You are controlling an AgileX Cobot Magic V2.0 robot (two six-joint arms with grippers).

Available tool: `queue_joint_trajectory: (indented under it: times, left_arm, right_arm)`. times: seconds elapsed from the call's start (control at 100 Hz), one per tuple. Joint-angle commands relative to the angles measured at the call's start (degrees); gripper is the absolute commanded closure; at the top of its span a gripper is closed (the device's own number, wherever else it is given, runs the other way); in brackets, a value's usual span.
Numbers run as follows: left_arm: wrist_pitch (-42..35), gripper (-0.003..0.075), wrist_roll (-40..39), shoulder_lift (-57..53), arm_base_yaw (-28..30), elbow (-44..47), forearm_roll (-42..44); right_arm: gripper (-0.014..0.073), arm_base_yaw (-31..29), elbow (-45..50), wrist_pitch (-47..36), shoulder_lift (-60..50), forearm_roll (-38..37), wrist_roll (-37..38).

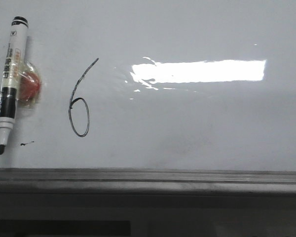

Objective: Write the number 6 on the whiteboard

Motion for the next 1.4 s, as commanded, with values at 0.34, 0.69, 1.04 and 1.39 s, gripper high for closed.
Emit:
queue_joint_trajectory:
  times: [0.34, 0.69, 1.04, 1.39]
  left_arm:
    - [-1.5, 0.0731, -1.6, -2.0, 13.5, 5.8, -1.7]
    - [5.4, 0.0731, -1.4, -2.0, 13.5, 5.8, -1.5]
    - [5.4, 0.0731, -1.4, -2.0, 13.5, 5.8, -1.5]
    - [5.4, 0.0731, -1.4, -2.0, 13.5, 5.8, -1.5]
  right_arm:
    - [0.0648, -0.1, -1.5, -4.6, 0.5, -0.7, -0.4]
    - [0.0648, -0.1, -1.5, -4.6, 0.5, -0.7, -0.4]
    - [0.0648, -0.1, -1.5, -4.6, 0.5, -0.7, -0.4]
    - [0.0648, -0.5, -1.4, -3.2, 0.5, -0.7, -0.4]
